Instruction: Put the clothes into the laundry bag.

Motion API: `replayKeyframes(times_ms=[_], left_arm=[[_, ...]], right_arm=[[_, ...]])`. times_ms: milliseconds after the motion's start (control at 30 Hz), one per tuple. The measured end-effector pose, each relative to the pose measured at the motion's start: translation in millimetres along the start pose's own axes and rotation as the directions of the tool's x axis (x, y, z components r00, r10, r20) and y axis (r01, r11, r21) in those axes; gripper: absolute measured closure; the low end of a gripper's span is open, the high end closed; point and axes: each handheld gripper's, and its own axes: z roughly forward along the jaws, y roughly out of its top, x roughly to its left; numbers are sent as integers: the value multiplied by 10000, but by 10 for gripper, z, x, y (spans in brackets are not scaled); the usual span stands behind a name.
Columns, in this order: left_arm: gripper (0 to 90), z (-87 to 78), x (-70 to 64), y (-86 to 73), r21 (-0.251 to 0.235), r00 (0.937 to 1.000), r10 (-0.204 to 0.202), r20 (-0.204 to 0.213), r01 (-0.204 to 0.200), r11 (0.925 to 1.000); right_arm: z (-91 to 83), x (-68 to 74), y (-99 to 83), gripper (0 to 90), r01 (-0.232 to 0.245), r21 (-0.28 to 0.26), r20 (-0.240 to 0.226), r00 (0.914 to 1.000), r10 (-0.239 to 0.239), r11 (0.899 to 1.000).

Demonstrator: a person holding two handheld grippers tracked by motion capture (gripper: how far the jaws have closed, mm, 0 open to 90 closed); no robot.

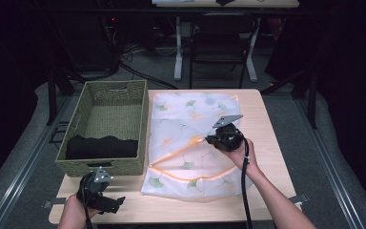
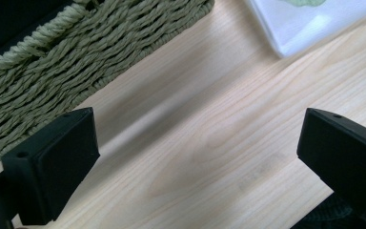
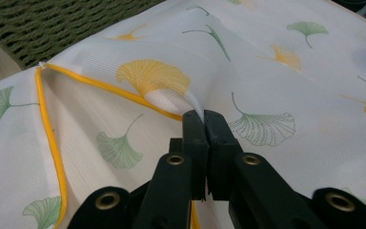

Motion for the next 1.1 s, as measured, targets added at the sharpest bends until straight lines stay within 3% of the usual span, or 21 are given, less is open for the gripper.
replayKeyframes(times_ms=[233, 367, 467, 633, 733, 767, 833, 967, 1100], left_arm=[[5, 4, -17, -3, 11, 9999, 135, -80, -135, 9999], [5, -23, -40, -1, -143, 9986, 498, 176, -495, 9987], [2, -83, -32, -7, -421, 9961, 882, 86, -877, 9953], [17, -191, 2, 14, -799, 9879, 1480, 472, -1440, 9864], [60, -232, -1, 24, -785, 9779, 1968, 704, -1913, 9784], [77, -237, 5, 36, -610, 9777, 1995, 650, -1956, 9788], [53, -249, 43, 61, -617, 9778, 1926, 827, -1879, 9802], [21, -299, 109, 153, -640, 9785, 1923, 751, -1877, 9801], [1, -392, 182, 279, -767, 9745, 2120, 737, -2064, 9755]], right_arm=[[-61, 13, 32, 886, -70, -310, -84, 9999, 68, 9995], [-37, 3, 8, 886, -88, -238, -130, 9999, 85, 9997], [-23, -11, -8, 886, -94, -181, -142, 9999, 91, 9998], [-22, -15, -13, 886, -59, -210, -135, 9999, 56, 9998], [-24, -7, -10, 886, -42, -209, -153, 9999, 39, 9998], [-21, -7, -9, 886, 6, -195, -163, 9999, -9, 9998], [-20, -7, -7, 886, 57, -151, -138, 9999, -59, 9999], [-24, -11, -10, 886, 30, -169, -135, 9999, -32, 9999], [-15, -10, -16, 886, 23, -134, -126, 9999, -25, 9999]])
